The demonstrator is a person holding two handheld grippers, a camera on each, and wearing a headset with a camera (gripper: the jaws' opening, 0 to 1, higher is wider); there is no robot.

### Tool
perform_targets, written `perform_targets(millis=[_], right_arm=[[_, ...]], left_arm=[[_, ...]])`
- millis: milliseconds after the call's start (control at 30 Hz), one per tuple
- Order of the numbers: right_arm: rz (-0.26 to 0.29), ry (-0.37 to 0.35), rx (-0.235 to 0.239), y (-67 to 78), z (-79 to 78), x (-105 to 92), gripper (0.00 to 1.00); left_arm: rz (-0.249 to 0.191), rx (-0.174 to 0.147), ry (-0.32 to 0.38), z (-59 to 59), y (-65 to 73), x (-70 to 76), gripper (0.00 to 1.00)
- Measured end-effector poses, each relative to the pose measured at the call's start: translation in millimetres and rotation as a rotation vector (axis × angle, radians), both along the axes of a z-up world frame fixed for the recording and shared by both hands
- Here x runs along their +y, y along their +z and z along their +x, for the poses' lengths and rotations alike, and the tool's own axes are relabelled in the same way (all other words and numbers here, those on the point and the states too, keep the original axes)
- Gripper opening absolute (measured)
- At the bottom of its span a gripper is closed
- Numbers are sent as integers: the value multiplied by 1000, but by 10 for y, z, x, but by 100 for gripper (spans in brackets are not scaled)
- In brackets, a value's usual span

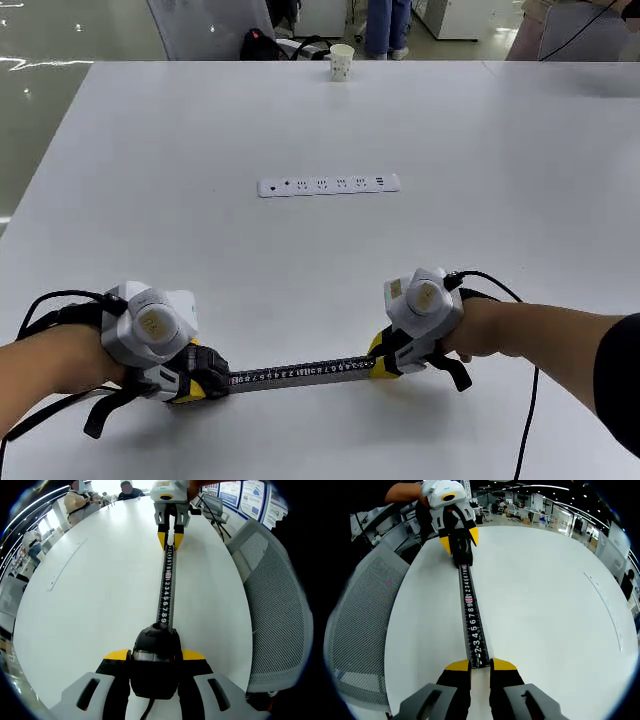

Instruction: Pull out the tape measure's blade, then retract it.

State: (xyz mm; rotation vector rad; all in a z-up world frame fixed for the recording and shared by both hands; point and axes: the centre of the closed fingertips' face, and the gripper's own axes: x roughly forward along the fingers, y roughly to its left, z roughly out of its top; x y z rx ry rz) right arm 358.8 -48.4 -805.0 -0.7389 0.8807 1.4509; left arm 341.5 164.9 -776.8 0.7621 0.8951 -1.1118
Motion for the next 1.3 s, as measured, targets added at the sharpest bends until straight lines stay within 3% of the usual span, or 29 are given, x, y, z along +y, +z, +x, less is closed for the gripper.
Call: perform_targets(millis=[1300], right_arm=[[-7,-26,6,-12,14,-138,10]], left_arm=[[3,0,1,1,-7,9,31]])
